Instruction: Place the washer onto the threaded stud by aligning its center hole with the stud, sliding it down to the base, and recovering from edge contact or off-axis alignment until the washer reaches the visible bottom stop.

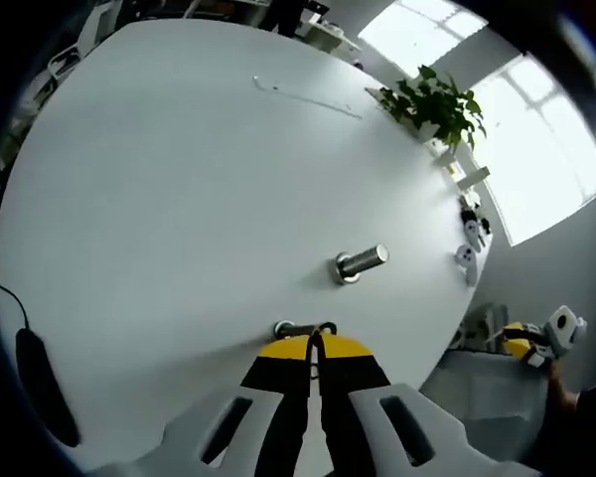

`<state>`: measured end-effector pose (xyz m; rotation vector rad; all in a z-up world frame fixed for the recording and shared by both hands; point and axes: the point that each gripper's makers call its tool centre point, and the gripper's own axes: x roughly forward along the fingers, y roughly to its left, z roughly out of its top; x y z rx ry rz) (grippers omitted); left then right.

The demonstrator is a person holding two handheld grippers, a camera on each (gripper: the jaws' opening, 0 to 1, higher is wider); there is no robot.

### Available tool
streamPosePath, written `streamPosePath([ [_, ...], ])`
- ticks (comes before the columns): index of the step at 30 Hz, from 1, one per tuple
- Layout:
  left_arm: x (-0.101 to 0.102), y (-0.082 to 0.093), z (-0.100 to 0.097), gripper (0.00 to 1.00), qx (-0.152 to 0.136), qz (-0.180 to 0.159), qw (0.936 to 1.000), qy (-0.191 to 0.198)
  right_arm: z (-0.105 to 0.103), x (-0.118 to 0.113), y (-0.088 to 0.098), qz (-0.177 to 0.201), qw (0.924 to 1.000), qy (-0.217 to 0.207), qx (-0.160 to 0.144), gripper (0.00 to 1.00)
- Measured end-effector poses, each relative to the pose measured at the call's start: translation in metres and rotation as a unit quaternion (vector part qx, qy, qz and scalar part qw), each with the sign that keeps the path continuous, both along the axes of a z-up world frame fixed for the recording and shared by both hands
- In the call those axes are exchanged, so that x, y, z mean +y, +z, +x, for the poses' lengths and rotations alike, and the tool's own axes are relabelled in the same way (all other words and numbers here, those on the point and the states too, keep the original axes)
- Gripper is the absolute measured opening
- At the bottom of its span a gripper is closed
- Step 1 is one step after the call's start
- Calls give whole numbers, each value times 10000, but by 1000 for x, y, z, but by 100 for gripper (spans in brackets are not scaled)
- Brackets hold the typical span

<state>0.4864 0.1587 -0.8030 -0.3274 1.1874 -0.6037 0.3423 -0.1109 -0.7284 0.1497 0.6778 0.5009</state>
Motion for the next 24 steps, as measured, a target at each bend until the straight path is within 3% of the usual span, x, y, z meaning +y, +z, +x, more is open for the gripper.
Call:
streamPosePath([
  [13,0,-5,-1,0,388,-36,9992,82,0,1,1,22,10000,-9,-19,16],
  [24,-2,-5,1,0,498,-107,9985,213,1,1,1,39,10000,-18,-23,16],
])
